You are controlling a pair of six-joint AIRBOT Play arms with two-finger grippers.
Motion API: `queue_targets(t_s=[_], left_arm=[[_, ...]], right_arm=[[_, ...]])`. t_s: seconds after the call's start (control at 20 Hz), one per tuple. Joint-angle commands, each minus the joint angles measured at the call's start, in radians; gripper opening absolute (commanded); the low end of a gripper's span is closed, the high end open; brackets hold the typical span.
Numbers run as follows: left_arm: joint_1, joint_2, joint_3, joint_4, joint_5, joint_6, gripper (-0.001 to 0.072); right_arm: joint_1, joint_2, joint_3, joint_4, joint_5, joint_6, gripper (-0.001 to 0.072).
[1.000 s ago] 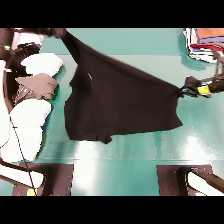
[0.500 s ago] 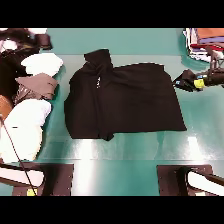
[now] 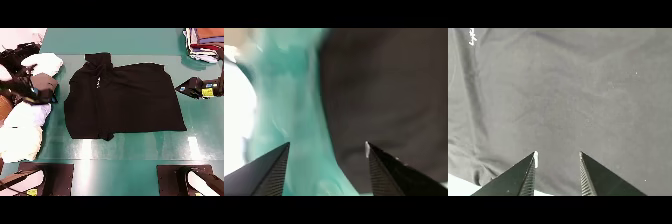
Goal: Fold the shirts.
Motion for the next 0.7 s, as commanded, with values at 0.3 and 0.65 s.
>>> queue_targets(t_s=[0.3, 0.65], left_arm=[[0.005, 0.043, -0.389, -0.249, 0.117, 0.111, 0.0568], [0.005, 0.043, -0.428, -0.273, 0.166, 0.122, 0.0359]], right_arm=[[-0.001, 0.02, -0.014, 0.007, 0.003, 0.0, 0.0326], [-0.001, 0.02, -0.014, 0.005, -0.001, 0.0, 0.0326]])
